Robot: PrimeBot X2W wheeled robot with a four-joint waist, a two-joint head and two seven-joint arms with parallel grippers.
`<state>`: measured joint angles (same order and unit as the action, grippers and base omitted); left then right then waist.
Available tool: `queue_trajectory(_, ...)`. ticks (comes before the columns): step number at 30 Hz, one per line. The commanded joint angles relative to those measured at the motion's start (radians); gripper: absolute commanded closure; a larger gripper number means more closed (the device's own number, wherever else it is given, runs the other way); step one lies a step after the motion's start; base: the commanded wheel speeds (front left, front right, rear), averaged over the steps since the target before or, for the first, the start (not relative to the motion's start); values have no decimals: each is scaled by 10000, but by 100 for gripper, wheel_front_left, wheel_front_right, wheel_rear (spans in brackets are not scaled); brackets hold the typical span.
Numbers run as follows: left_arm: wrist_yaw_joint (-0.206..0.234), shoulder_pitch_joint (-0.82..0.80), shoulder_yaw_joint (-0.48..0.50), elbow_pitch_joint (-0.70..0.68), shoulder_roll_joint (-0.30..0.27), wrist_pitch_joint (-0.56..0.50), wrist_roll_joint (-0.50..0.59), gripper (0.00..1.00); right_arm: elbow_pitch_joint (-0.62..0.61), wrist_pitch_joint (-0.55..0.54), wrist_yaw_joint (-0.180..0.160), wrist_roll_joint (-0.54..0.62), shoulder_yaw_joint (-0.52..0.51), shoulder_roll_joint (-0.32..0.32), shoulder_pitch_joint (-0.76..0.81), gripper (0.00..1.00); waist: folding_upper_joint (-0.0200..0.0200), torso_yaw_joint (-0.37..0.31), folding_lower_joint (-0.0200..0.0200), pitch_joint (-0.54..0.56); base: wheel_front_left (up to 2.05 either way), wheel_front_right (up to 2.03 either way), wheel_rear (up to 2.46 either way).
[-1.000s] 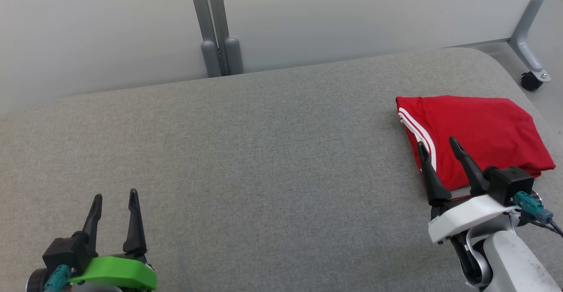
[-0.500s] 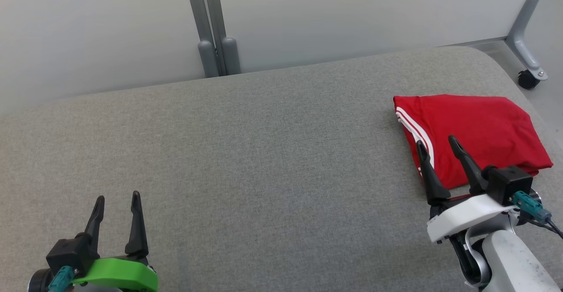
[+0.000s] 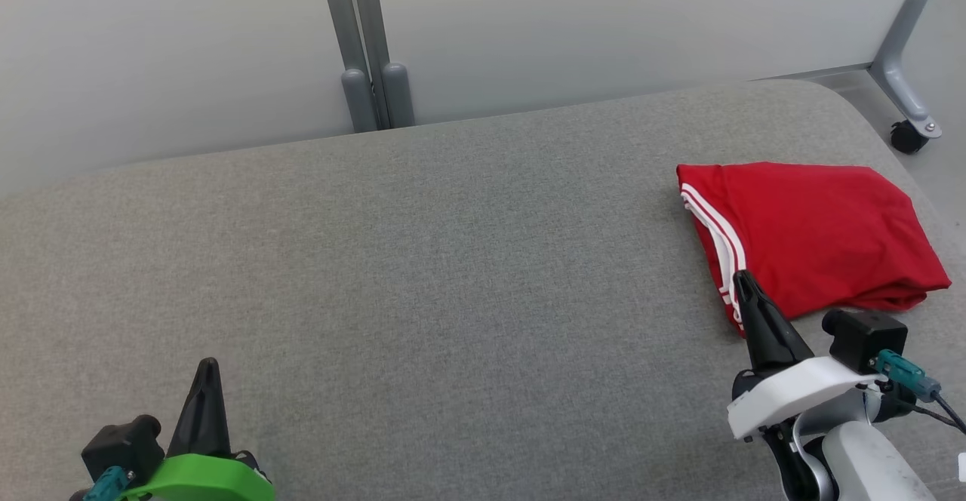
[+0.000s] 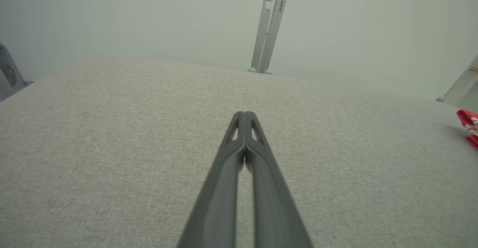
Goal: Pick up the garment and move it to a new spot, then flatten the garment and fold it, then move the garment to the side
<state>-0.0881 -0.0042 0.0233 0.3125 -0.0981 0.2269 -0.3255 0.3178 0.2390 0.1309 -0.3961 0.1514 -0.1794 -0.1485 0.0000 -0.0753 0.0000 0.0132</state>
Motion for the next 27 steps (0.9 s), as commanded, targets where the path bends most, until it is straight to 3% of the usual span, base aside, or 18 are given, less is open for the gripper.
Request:
queue_trajectory(1, -37, -223, 101, -144, -21, -96, -460, 100, -180, -99, 0, -457, -151, -21, -190, 100, 0, 11, 0, -2, 0, 0, 0)
queue_trajectory(27, -174, -485, 319, -392, 135, -1123, -4499, 100, -389, -1214, 0, -4253, -973, 399, 1, 100, 0, 170, 0, -37, 0, 0, 0)
